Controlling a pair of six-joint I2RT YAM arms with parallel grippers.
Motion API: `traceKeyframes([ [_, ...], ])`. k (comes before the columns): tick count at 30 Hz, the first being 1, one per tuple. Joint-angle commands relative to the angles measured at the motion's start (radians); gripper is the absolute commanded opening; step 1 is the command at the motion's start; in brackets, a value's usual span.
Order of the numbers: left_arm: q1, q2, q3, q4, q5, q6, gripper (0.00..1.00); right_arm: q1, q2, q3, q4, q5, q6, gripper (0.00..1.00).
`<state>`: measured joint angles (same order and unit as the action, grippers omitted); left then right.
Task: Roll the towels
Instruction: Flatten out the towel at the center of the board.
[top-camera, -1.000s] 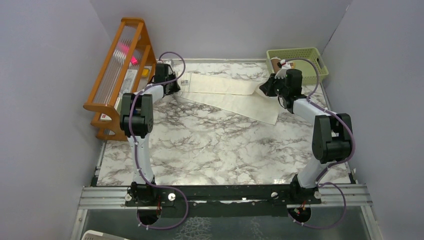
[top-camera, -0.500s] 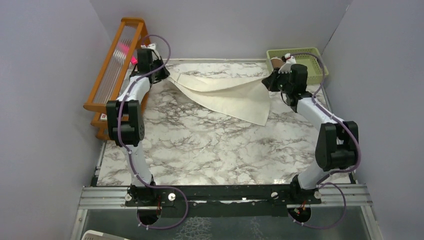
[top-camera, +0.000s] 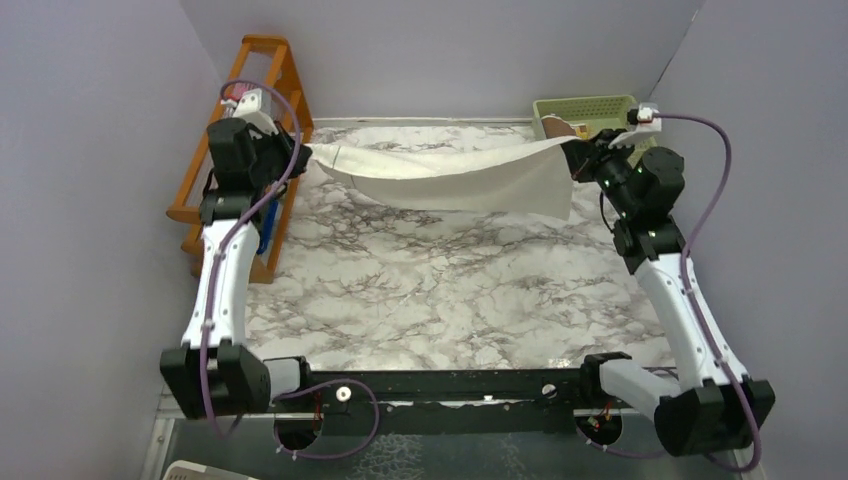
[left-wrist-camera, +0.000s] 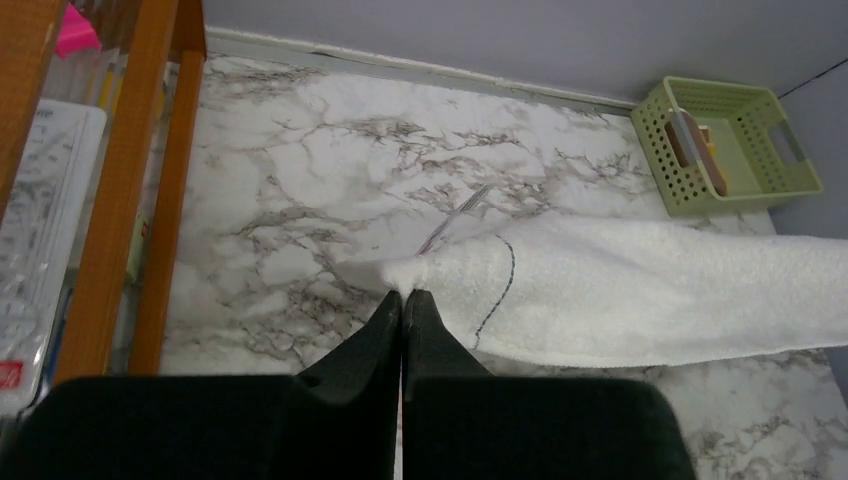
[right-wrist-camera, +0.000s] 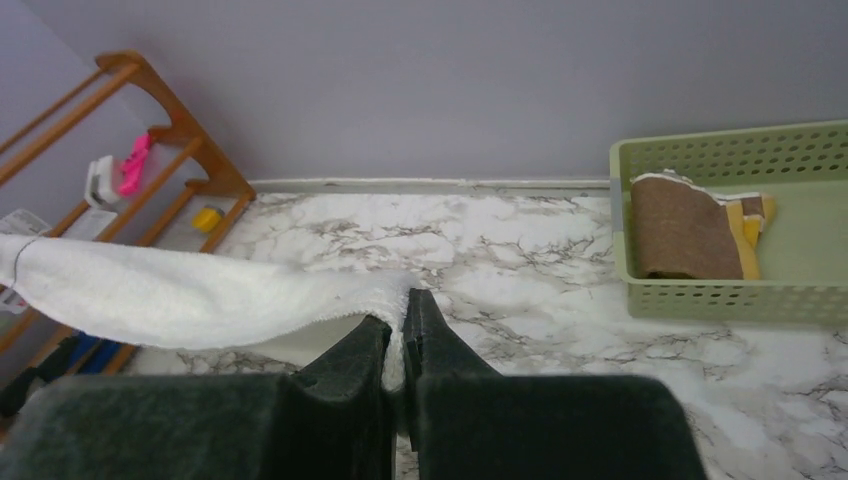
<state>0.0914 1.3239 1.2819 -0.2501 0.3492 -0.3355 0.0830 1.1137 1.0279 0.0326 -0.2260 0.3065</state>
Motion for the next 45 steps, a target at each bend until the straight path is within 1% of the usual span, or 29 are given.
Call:
traceKeyframes([
  [1, 0.005, -0.315, -0.064, -0.067, -0.057, -0.054, 0.0, -0.006, -0.194, -0.022, -0.081, 0.018, 0.07, 0.01],
  [5, 0.004, -0.555, -0.116, -0.185, -0.11, -0.128, 0.0, -0.006, -0.359, -0.063, -0.162, -0.053, 0.107, 0.01],
  [6, -0.005, -0.599, -0.121, -0.245, -0.136, -0.143, 0.0, -0.006, -0.399, -0.077, -0.185, -0.063, 0.107, 0.01],
  [8, -0.057, -0.651, -0.143, -0.347, -0.191, -0.195, 0.0, -0.006, -0.476, -0.096, -0.255, -0.059, 0.101, 0.01],
  [11, -0.076, -0.74, -0.233, -0.408, -0.199, -0.263, 0.0, 0.033, -0.536, -0.099, -0.36, -0.003, 0.098, 0.01],
  [14, -0.077, -0.783, -0.301, -0.437, -0.182, -0.303, 0.0, 0.056, -0.554, -0.133, -0.366, -0.008, 0.09, 0.01],
  [17, -0.077, -0.748, -0.367, -0.448, -0.187, -0.302, 0.0, 0.057, -0.536, -0.214, -0.307, -0.047, 0.125, 0.01],
  [20, -0.077, -0.656, -0.472, -0.406, -0.23, -0.289, 0.0, 0.056, -0.478, -0.319, -0.242, -0.01, 0.214, 0.01],
  [23, -0.076, -0.506, -0.581, -0.275, -0.241, -0.266, 0.0, 0.056, -0.387, -0.411, -0.161, 0.059, 0.297, 0.01],
  [26, -0.076, -0.34, -0.617, -0.129, -0.243, -0.269, 0.0, 0.057, -0.26, -0.462, -0.053, 0.131, 0.344, 0.01],
  [28, -0.076, -0.224, -0.594, -0.052, -0.243, -0.27, 0.0, 0.057, -0.16, -0.455, 0.001, 0.181, 0.357, 0.01],
  [31, -0.077, -0.009, -0.494, 0.001, -0.252, -0.248, 0.0, 0.056, 0.011, -0.4, 0.07, 0.249, 0.36, 0.01],
  [34, -0.075, 0.182, -0.314, -0.005, -0.241, -0.222, 0.0, 0.046, 0.186, -0.311, 0.09, 0.29, 0.373, 0.01],
  [40, -0.072, 0.492, -0.006, -0.011, -0.242, -0.188, 0.0, 0.032, 0.455, -0.167, 0.184, 0.318, 0.398, 0.01],
  [43, -0.061, 0.624, 0.158, -0.028, -0.175, -0.191, 0.0, 0.021, 0.568, -0.065, 0.174, 0.317, 0.396, 0.01],
  [45, -0.055, 0.668, 0.243, -0.036, -0.103, -0.201, 0.0, 0.021, 0.596, -0.011, 0.174, 0.322, 0.373, 0.01],
])
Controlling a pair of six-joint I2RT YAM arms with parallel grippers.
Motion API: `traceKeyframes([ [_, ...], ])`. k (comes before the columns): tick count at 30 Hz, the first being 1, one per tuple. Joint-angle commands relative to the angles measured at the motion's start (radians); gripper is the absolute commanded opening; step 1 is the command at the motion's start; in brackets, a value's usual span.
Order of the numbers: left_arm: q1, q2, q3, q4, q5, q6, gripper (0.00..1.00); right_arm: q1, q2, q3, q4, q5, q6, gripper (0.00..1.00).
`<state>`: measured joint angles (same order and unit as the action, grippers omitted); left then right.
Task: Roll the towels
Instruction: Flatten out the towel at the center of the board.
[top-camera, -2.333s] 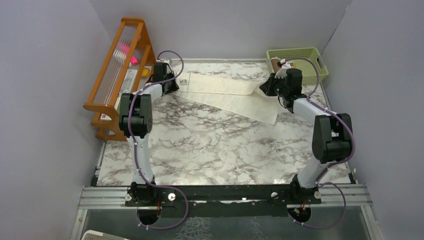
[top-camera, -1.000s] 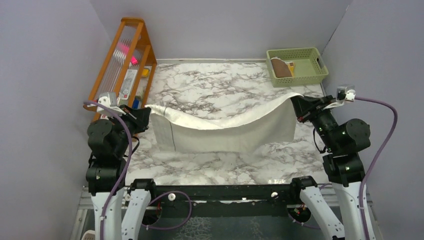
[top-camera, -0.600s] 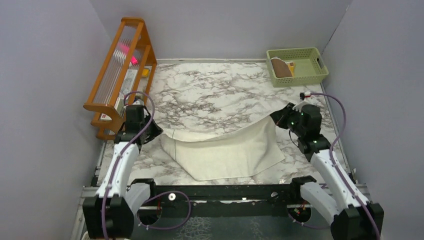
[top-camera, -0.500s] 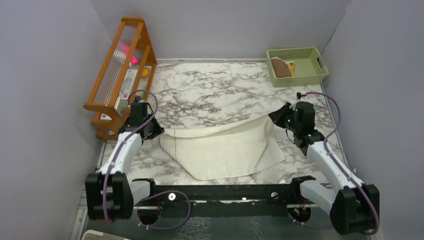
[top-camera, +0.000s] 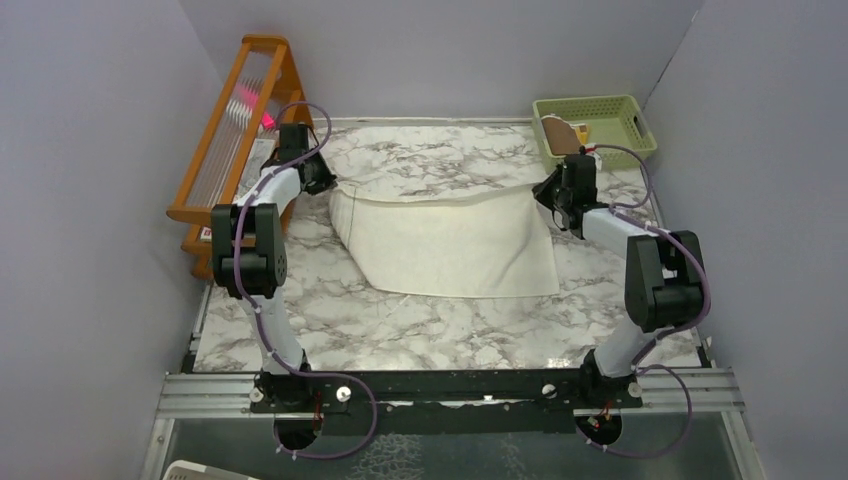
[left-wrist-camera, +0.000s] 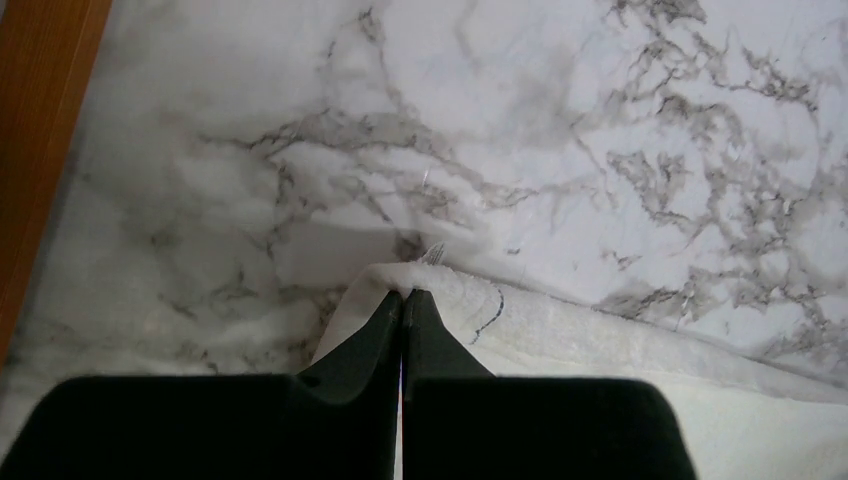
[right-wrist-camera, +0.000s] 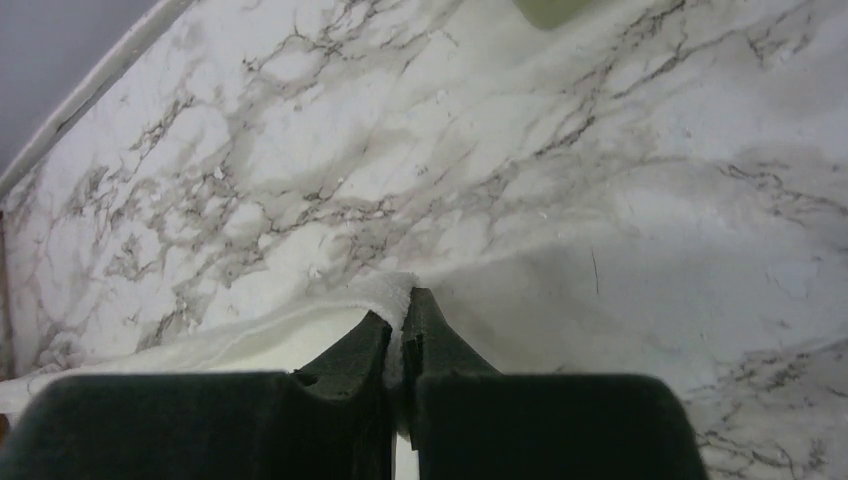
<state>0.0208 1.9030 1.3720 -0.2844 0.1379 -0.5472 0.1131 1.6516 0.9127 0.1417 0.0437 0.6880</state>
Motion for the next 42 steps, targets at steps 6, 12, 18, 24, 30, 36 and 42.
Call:
traceKeyframes([
  [6, 0.022, -0.043, 0.251, 0.017, 0.132, 0.023, 0.0, -0.01, -0.107, 0.137, 0.139, 0.044, -0.143, 0.01],
  [12, 0.028, -0.295, 0.22, -0.013, 0.135, 0.05, 0.0, -0.009, -0.321, 0.161, 0.079, -0.006, -0.207, 0.01],
  [18, 0.033, -0.662, -0.015, -0.017, 0.047, 0.05, 0.0, -0.009, -0.575, 0.07, -0.023, -0.081, -0.166, 0.01],
  [24, 0.033, -0.957, -0.122, -0.124, -0.032, 0.01, 0.0, -0.009, -0.825, -0.011, -0.133, -0.095, -0.166, 0.01],
  [30, 0.033, -1.091, -0.197, -0.212, -0.045, -0.02, 0.0, 0.002, -0.928, -0.032, -0.224, -0.177, -0.159, 0.01],
  [36, 0.033, -0.968, -0.325, -0.172, -0.037, 0.016, 0.0, 0.003, -0.882, -0.158, -0.164, -0.188, -0.116, 0.01],
  [42, 0.032, -0.644, -0.521, 0.159, -0.025, -0.057, 0.0, 0.003, -0.603, -0.263, -0.026, -0.114, -0.095, 0.01],
])
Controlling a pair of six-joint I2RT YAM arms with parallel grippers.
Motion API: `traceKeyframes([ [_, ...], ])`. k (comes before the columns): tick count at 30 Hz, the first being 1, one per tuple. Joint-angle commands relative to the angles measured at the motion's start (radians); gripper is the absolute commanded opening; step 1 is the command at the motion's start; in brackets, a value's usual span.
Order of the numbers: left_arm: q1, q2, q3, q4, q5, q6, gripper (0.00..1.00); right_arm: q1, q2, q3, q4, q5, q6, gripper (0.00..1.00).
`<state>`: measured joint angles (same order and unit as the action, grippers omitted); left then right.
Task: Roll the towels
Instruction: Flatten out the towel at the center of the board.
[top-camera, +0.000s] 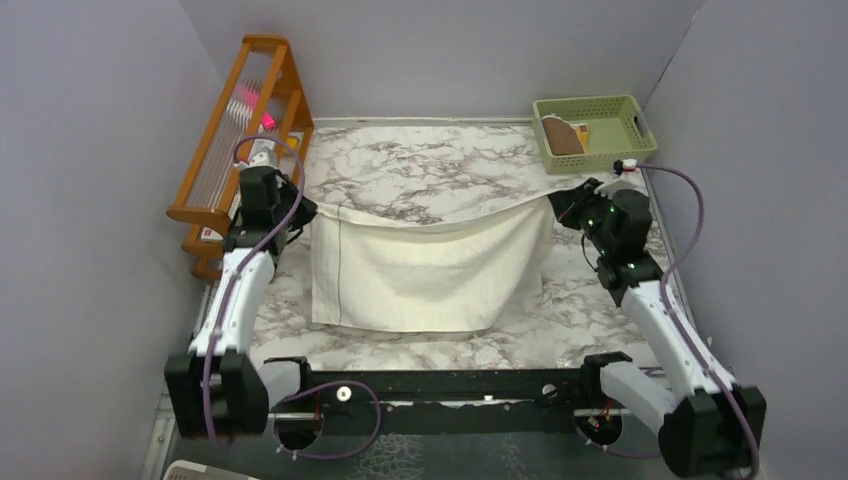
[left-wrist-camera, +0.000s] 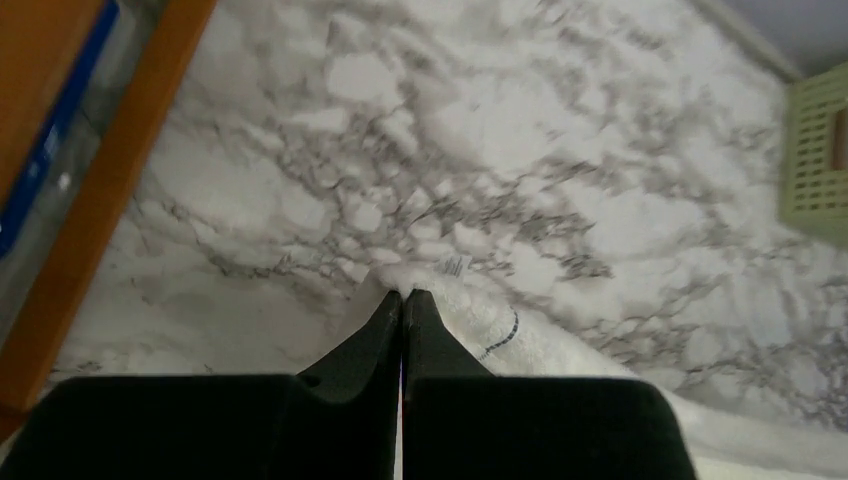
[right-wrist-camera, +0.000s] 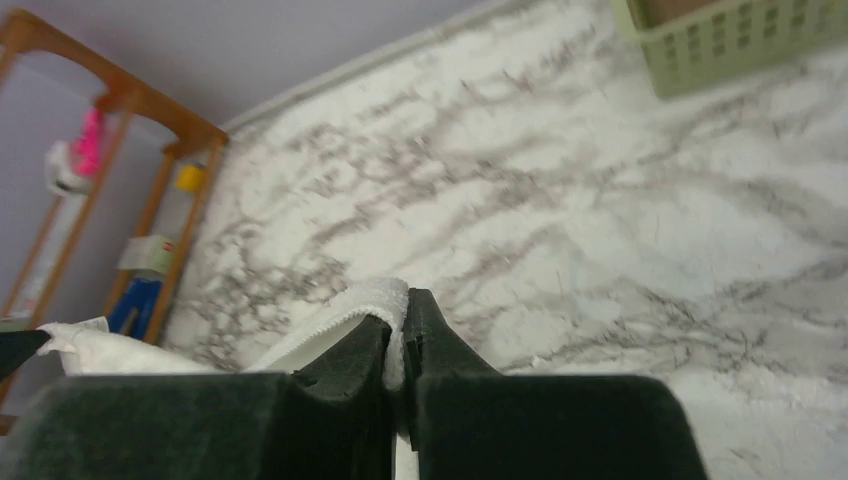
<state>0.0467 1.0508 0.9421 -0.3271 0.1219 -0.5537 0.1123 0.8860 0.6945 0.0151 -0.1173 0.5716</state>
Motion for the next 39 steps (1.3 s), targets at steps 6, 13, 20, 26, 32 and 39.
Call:
traceKeyframes([
  [6, 0.006, 0.6, 0.002, 0.426, 0.031, -0.122, 0.0, 0.003, 0.582, 0.121, 0.234, 0.125, 0.0, 0.01],
  [13, 0.005, 0.754, 0.262, 0.388, 0.006, -0.096, 0.19, 0.003, 0.904, 0.428, 0.205, 0.016, -0.049, 0.41],
  [20, 0.004, 0.741, 0.3, 0.401, 0.12, -0.107, 0.56, 0.007, 0.938, 0.496, 0.236, -0.142, -0.042, 0.86],
  [26, -0.045, 0.709, 0.288, 0.416, 0.13, -0.072, 0.62, 0.019, 0.881, 0.439, 0.237, -0.157, -0.083, 0.87],
  [32, -0.098, 0.72, 0.291, 0.382, 0.136, -0.057, 0.57, 0.029, 0.839, 0.384, 0.192, -0.235, -0.139, 0.83],
  [39, -0.099, 0.762, 0.24, 0.358, 0.176, -0.064, 0.35, 0.027, 0.87, 0.31, 0.171, -0.272, -0.155, 0.56],
])
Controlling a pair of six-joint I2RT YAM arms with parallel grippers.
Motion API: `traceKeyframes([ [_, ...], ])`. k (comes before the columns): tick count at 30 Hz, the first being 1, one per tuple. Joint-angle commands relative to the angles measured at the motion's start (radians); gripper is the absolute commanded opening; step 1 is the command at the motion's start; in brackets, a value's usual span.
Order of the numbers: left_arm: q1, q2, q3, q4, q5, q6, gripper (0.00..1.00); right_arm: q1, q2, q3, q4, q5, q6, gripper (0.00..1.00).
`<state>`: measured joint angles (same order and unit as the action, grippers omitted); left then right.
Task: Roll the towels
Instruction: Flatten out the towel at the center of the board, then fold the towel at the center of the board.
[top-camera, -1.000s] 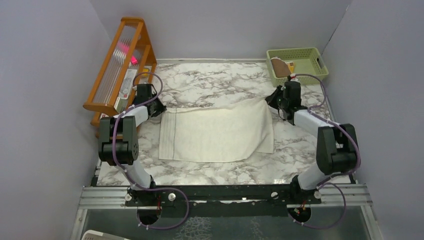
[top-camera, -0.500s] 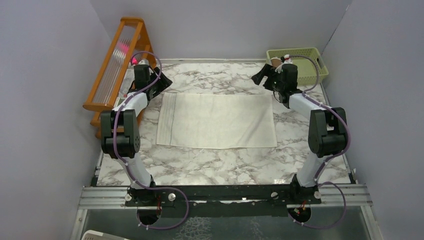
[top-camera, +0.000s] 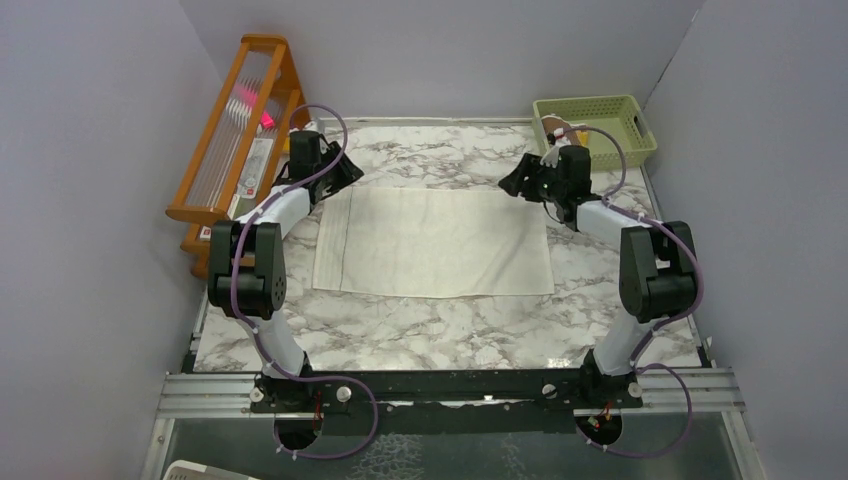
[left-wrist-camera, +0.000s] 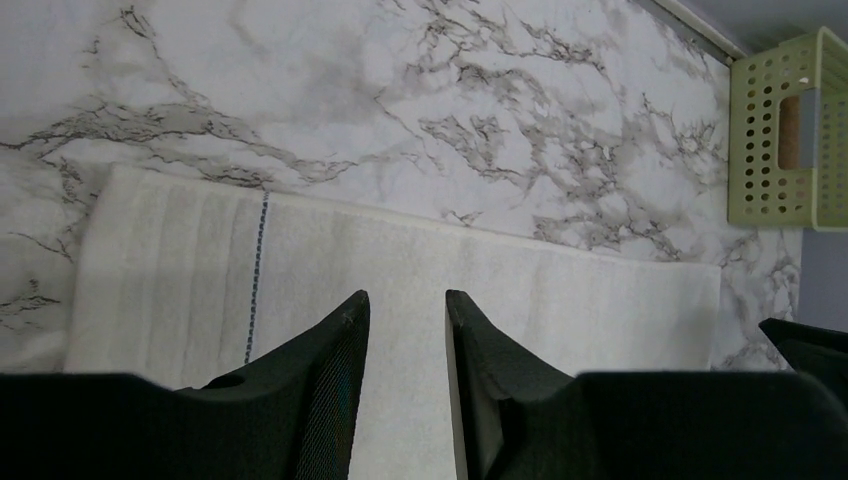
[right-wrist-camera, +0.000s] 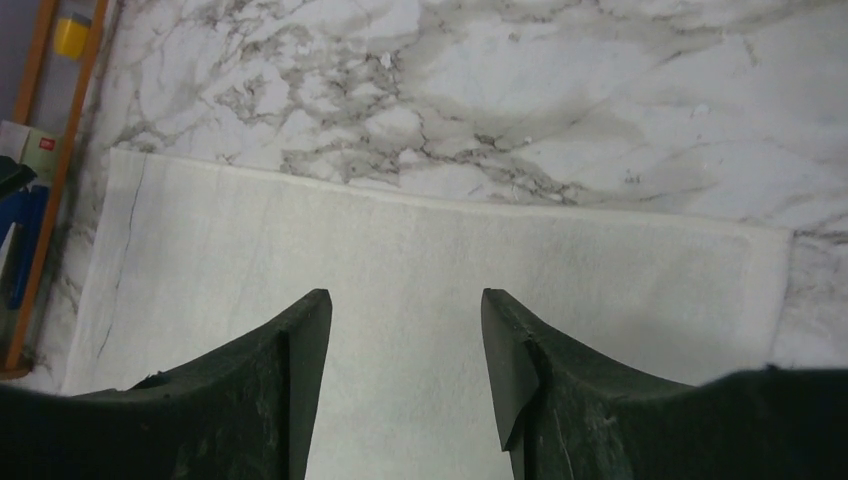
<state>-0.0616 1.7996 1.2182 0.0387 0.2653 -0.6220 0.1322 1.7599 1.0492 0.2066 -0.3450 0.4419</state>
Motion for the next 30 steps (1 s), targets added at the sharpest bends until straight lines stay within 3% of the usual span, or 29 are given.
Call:
traceKeyframes([
  [1, 0.009, 0.013, -0.05, 0.003, 0.036, -0.011, 0.35, 0.007, -0.003, -0.055, -0.024, -0.026, -0.025, 0.55],
  [6, -0.007, -0.034, -0.122, 0.067, 0.054, -0.081, 0.31, 0.007, -0.054, -0.08, -0.103, 0.036, -0.044, 0.58],
  [10, -0.03, -0.125, -0.19, 0.066, 0.042, -0.07, 0.31, 0.007, -0.27, -0.253, -0.058, 0.094, 0.081, 0.61],
  [15, -0.049, -0.179, -0.224, -0.004, 0.046, -0.016, 0.29, 0.007, -0.415, -0.33, -0.277, 0.147, 0.189, 0.69],
  [21, -0.048, -0.175, -0.218, -0.046, 0.061, 0.036, 0.3, 0.007, -0.398, -0.443, -0.298, 0.126, 0.281, 0.8],
  [25, -0.048, -0.172, -0.203, -0.058, 0.076, 0.047, 0.33, 0.007, -0.337, -0.405, -0.347, 0.134, 0.248, 0.96],
  [30, -0.047, -0.186, -0.216, -0.053, 0.085, 0.051, 0.33, 0.007, -0.326, -0.339, -0.447, 0.211, 0.233, 1.0],
])
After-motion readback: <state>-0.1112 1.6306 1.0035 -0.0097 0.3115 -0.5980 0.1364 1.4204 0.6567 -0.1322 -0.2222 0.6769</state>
